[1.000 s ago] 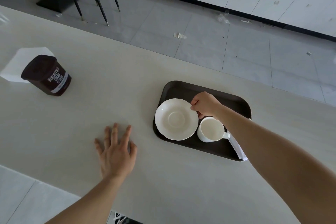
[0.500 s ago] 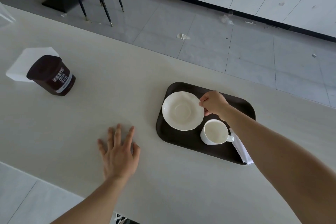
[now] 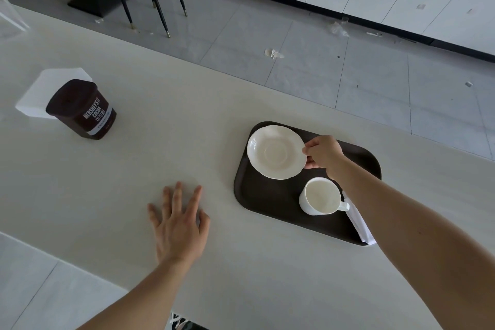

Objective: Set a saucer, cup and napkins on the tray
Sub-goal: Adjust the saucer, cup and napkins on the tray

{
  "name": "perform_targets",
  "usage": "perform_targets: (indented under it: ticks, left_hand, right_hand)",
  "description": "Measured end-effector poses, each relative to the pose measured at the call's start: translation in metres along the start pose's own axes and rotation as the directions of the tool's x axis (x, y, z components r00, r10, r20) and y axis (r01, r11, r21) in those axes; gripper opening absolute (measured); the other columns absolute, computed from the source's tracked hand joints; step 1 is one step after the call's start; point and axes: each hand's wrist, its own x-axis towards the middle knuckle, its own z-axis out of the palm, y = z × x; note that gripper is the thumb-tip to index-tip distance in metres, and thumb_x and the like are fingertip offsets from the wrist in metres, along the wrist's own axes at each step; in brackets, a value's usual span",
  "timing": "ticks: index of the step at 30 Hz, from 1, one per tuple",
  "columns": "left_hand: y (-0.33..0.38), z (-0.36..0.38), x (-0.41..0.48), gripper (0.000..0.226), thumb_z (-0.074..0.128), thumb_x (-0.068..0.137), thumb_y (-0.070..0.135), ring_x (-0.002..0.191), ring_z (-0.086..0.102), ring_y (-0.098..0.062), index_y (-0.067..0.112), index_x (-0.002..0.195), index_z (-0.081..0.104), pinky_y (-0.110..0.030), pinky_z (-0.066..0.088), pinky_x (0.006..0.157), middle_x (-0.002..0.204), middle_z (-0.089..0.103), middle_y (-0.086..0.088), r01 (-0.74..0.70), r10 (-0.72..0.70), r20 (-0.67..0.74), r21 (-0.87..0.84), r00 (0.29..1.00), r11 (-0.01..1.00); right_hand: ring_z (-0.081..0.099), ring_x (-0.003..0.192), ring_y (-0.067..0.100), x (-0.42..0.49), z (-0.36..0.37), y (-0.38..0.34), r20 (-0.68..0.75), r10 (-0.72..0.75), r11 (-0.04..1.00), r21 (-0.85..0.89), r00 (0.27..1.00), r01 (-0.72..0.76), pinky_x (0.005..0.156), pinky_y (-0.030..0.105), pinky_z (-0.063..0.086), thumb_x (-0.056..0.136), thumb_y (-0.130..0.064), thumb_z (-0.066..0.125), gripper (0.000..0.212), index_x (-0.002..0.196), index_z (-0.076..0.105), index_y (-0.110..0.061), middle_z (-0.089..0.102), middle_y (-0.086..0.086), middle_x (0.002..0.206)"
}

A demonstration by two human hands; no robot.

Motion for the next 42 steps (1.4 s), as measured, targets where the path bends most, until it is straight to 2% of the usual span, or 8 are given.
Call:
perform_targets:
  ticks: [5,10,16,24,32,39,42]
  left_hand:
    - [0.0010,0.0000,0.0000,0.058,0.037,0.087,0.041,0.149,0.025,-0.034,0.040,0.145,0.041,-0.062,0.009,0.118,0.158,0.035,-0.010,0.003,-0.003,-0.021,-0.003,1.000,1.000]
    - [0.0005,0.0001,0.0000,0.058,0.035,0.088,0.042,0.150,0.022,-0.033,0.040,0.146,0.039,-0.062,0.008,0.118,0.159,0.033,-0.010,0.002,-0.002,-0.009,0.000,1.000,1.000]
    - [0.0005,-0.0005,-0.0002,0.059,0.037,0.088,0.041,0.151,0.019,-0.032,0.041,0.147,0.037,-0.061,0.006,0.119,0.161,0.031,-0.009,0.007,-0.007,0.002,-0.004,1.000,1.000]
    - [-0.0004,0.0011,0.0002,0.058,0.036,0.088,0.042,0.150,0.022,-0.033,0.040,0.146,0.038,-0.062,0.009,0.118,0.159,0.033,-0.010,0.000,0.000,-0.006,0.006,1.000,1.000]
    - [-0.0003,0.0012,0.0001,0.058,0.034,0.088,0.041,0.150,0.022,-0.033,0.040,0.146,0.039,-0.063,0.010,0.118,0.159,0.033,-0.010,-0.002,0.002,-0.013,0.008,1.000,1.000]
    - [-0.0006,0.0029,0.0002,0.058,0.035,0.088,0.042,0.150,0.022,-0.033,0.040,0.146,0.038,-0.062,0.009,0.118,0.159,0.033,-0.010,0.003,-0.002,-0.014,0.013,1.000,1.000]
    - [-0.0011,0.0033,0.0008,0.058,0.035,0.088,0.042,0.150,0.022,-0.033,0.041,0.146,0.038,-0.061,0.008,0.118,0.159,0.034,-0.009,0.006,-0.006,-0.014,0.016,1.000,1.000]
  right_hand:
    - [0.074,0.070,0.031,-0.0006,-0.0005,0.0000,0.014,0.025,0.997,0.066,1.000,-0.026,0.055,0.034,0.063,0.090,-0.002,0.068,0.009,0.084,0.065,-0.007,0.071,0.018,0.096]
    - [0.074,0.072,0.033,-0.0005,-0.0007,0.0003,0.043,0.048,0.993,0.109,0.998,-0.053,0.069,0.043,0.064,0.090,0.002,0.066,0.008,0.086,0.063,-0.004,0.070,0.020,0.096]
    - [0.075,0.071,0.033,-0.0019,-0.0010,-0.0006,0.047,0.076,0.987,0.136,0.996,-0.082,0.050,0.033,0.061,0.089,0.003,0.067,0.005,0.091,0.065,-0.001,0.070,0.020,0.096]
    - [0.075,0.066,0.032,0.0028,-0.0014,0.0011,0.079,0.091,0.977,0.184,0.993,-0.105,0.052,0.034,0.061,0.088,0.006,0.067,0.005,0.088,0.066,0.002,0.071,0.024,0.093]
    - [0.074,0.077,0.037,-0.0003,0.0000,0.0007,0.102,0.107,0.955,0.267,0.989,-0.131,0.048,0.033,0.059,0.087,0.008,0.066,0.016,0.103,0.064,0.008,0.069,0.026,0.101]
    - [0.073,0.085,0.039,-0.0036,-0.0025,-0.0036,0.150,0.126,0.941,0.294,0.981,-0.166,0.050,0.036,0.061,0.087,0.011,0.064,0.017,0.105,0.063,0.009,0.068,0.027,0.106]
    - [0.073,0.084,0.038,-0.0034,-0.0009,-0.0043,0.158,0.131,0.931,0.319,0.979,-0.176,0.052,0.037,0.061,0.088,0.012,0.063,0.011,0.097,0.063,0.006,0.068,0.027,0.105]
